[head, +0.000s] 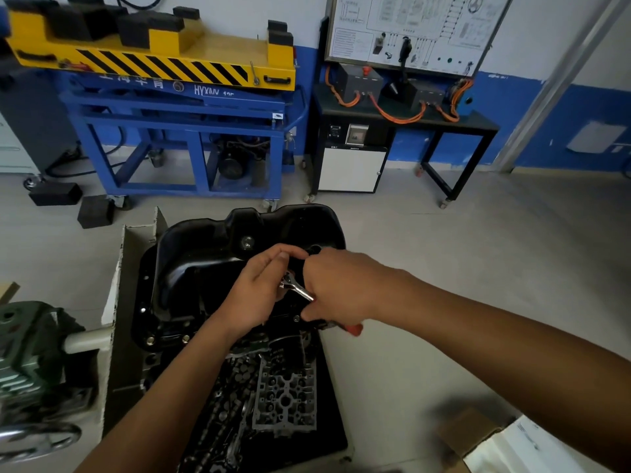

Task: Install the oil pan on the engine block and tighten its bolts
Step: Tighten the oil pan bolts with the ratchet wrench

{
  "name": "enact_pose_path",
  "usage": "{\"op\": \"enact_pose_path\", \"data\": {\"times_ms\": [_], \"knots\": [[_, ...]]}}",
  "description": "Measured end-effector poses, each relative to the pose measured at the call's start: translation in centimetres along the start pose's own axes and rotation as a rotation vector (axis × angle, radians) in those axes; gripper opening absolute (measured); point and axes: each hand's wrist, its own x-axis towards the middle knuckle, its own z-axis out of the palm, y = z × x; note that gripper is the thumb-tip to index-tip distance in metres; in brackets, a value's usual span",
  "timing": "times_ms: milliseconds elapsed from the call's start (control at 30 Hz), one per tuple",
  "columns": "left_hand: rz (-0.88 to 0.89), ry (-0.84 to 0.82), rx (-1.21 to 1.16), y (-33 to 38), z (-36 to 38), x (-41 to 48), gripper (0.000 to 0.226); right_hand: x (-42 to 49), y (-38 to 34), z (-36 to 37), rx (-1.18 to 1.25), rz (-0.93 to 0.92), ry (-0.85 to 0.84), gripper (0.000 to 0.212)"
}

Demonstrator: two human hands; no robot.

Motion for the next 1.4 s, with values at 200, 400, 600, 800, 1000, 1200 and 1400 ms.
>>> {"op": "enact_pose_path", "data": {"times_ms": [200,400,600,800,1000,1200,1400], "knots": [[-0.024,-0.054,-0.016,-0.4,-0.4,0.3,0.035,0.2,-0.4,0.6,-0.167,0.06,0.176,0.048],[0.009,-0.125,0.045,-0.7,-0.3,-1.0,0.039,0.8,-0.1,0.6,-0.161,0.082,0.212,0.044],[0.014,-0.139,-0.024,-0.2,-0.8,-1.1,0.039,2.2,0.6,2.3,-0.243,0.006,0.326,0.018],[0.059,0.046,-0.037,-1.0,-0.4,-1.1,0.028,1.2,1.3,1.9,-0.146,-0.036,0.302,0.014],[0.099,0.246,0.005,-1.1,0.6,-0.3,0.025,-0.7,-0.4,1.1,0.148,-0.086,0.139,0.041],[0.097,0.256,-0.017,-0.7,0.2,-0.7,0.022,-0.5,-0.8,0.9,0.245,-0.096,0.108,0.04],[0.056,0.14,-0.001,-0.5,0.4,-1.1,0.027,0.4,1.4,-0.2,-0.014,-0.066,0.073,0.019]]}}
